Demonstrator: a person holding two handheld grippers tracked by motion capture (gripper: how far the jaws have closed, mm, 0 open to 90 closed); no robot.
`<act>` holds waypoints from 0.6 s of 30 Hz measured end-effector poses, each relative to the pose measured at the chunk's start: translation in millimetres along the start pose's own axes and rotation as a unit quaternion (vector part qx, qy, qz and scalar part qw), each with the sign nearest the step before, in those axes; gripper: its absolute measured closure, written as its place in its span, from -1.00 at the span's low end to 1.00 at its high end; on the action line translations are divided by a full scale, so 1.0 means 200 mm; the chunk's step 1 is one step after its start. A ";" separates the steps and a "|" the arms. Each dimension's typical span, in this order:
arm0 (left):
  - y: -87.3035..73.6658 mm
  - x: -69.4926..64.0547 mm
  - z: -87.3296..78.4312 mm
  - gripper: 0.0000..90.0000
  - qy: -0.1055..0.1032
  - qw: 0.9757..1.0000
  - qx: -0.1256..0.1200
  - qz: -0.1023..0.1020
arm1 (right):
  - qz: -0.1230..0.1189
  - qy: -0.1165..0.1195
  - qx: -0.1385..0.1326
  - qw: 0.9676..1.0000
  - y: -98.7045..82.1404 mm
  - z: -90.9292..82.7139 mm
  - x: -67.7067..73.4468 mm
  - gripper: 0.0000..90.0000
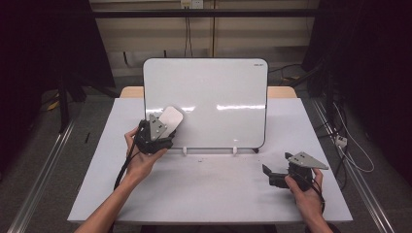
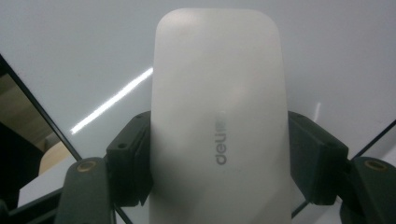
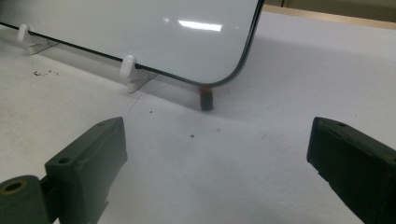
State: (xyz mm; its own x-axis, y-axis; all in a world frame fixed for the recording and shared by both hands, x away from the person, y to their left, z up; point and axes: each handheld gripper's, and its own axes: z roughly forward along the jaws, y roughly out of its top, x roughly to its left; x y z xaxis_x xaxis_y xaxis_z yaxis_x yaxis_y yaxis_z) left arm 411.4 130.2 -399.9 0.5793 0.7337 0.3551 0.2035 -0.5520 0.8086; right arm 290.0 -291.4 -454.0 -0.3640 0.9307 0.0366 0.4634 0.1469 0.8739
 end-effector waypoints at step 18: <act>-0.01 -0.05 0.07 -0.31 0.022 0.999 0.017 0.030 | 0.002 -0.001 -0.001 1.000 0.00 0.00 0.00 -0.89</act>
State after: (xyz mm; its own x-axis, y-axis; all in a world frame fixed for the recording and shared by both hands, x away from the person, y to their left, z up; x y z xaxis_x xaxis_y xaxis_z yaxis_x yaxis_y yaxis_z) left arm 416.4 117.4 -411.5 0.5555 0.7156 0.4234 0.1974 -0.6081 0.7689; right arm 289.2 -291.8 -453.9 -0.3603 0.9320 0.0387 0.4639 0.1430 0.8743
